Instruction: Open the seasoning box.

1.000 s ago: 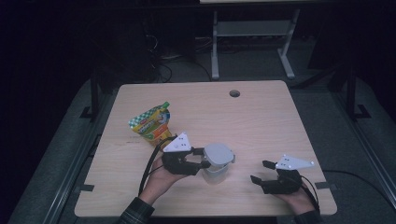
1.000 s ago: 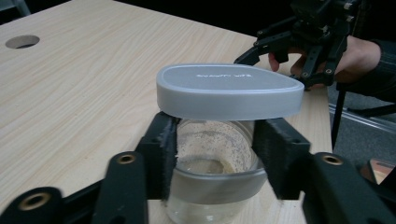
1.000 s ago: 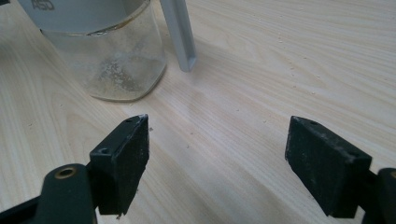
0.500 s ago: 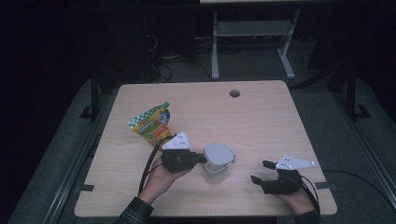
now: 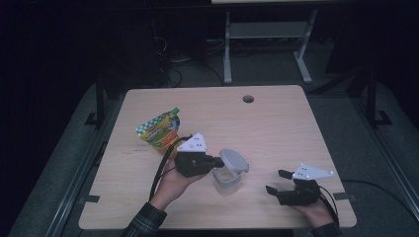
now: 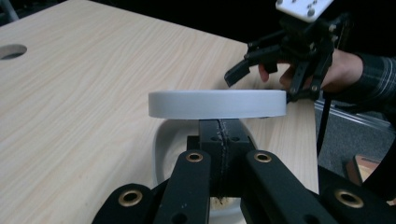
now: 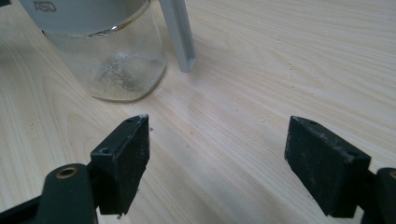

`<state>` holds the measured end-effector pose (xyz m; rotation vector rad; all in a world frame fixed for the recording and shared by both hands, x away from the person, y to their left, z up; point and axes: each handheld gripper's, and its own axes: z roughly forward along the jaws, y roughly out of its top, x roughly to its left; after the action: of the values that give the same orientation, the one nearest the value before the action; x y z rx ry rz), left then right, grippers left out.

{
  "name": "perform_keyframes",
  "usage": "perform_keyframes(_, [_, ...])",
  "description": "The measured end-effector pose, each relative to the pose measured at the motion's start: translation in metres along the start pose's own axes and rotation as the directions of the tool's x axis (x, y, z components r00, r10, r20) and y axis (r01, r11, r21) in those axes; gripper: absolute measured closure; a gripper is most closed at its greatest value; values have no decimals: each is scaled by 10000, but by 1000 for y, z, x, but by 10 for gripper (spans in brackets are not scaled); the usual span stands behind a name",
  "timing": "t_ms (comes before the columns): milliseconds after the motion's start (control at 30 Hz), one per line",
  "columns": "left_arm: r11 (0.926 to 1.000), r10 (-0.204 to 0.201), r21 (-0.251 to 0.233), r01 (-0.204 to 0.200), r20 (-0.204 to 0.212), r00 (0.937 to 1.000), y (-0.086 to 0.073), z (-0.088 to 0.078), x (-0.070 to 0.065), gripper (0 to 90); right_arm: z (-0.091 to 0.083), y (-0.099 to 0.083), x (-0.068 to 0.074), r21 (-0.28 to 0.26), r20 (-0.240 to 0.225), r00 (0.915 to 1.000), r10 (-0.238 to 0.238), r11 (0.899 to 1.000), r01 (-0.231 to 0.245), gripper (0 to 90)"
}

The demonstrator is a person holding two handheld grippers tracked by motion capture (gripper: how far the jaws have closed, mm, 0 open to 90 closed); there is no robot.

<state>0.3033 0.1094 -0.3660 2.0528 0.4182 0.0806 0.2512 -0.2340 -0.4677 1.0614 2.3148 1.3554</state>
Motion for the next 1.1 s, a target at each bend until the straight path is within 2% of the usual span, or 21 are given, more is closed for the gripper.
perform_keyframes(267, [9998,215,-2,-215,62,9998,18,7,2,900,-1,0,0,-30,3,10000,20,10000,-20,215])
perform_keyframes(667, [9994,354,28,-355,210,9992,33,18,6,900,-1,0,0,-41,-27,10000,31,10000,-31,215])
perform_keyframes(900, [9991,413,62,-415,285,9987,38,25,6,900,-1,0,-1,-56,-23,10000,35,10000,-35,215])
perform_keyframes(1100, [9987,472,156,-476,264,9985,38,25,6,900,-1,-1,-1,-42,-34,10000,64,10000,-64,215])
